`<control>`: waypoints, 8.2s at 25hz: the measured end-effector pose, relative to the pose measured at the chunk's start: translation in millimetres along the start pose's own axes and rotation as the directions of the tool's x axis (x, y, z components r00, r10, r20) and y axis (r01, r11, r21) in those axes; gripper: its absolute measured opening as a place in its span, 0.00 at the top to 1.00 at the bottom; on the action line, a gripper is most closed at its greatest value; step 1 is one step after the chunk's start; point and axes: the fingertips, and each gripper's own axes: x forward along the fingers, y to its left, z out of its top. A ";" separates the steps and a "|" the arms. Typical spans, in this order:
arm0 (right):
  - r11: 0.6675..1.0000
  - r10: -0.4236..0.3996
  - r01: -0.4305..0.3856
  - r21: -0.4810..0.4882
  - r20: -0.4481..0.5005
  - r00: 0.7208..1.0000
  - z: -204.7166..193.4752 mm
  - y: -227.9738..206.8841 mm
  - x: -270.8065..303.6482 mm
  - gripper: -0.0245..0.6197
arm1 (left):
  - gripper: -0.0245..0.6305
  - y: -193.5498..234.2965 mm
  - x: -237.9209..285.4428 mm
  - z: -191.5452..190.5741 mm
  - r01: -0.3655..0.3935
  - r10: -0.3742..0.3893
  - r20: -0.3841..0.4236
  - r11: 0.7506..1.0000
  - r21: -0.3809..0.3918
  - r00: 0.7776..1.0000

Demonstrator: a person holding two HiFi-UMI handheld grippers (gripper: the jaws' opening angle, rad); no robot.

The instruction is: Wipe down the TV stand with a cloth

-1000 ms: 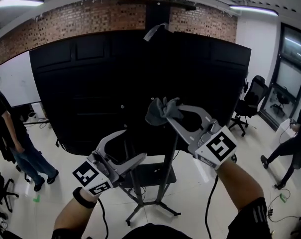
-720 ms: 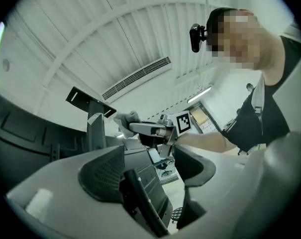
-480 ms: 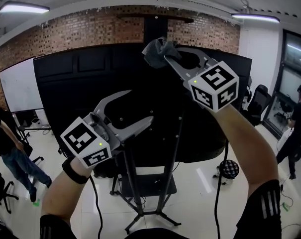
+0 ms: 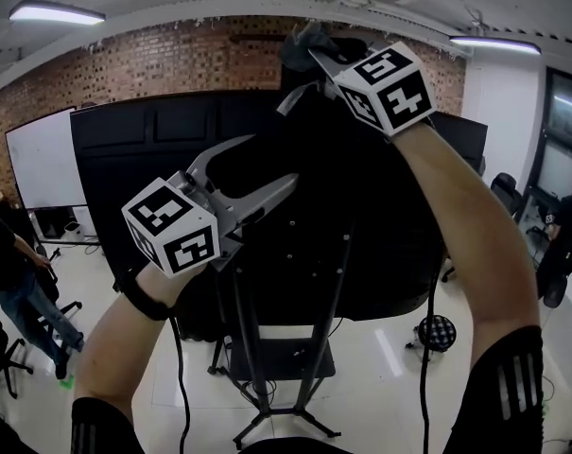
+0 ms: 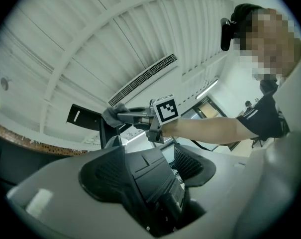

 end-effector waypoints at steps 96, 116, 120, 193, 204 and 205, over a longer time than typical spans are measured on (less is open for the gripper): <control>0.570 0.270 -0.636 -0.521 -0.612 0.743 -322.4 461.7 -132.8 0.90 | 0.46 -112.1 -117.9 -281.0 -0.208 0.119 -0.278 0.925 -0.319 0.953; 0.991 0.112 -0.126 -0.039 -0.258 0.960 -219.5 227.9 -192.6 0.90 | 0.46 -129.7 -29.8 -215.6 -0.101 0.061 -0.161 0.963 -0.250 0.985; 0.996 0.091 -0.089 0.022 -0.274 0.957 -245.0 194.4 -190.0 0.90 | 0.46 -132.0 -8.0 -210.8 -0.088 0.054 -0.147 0.969 -0.233 0.988; 0.977 0.100 -0.170 -0.129 -0.424 0.900 -409.0 175.6 -246.4 0.90 | 0.46 -206.4 94.6 -267.6 -0.061 0.006 -0.189 0.955 -0.292 0.982; 0.995 0.053 -0.084 -0.045 -0.472 0.880 -413.6 149.6 -266.7 0.90 | 0.46 -207.5 88.7 -257.5 -0.037 -0.016 -0.173 0.954 -0.299 0.985; 0.996 0.051 -0.079 -0.044 -0.455 0.889 -404.6 150.1 -264.5 0.90 | 0.46 -205.2 85.1 -256.6 -0.036 -0.015 -0.167 0.954 -0.297 0.986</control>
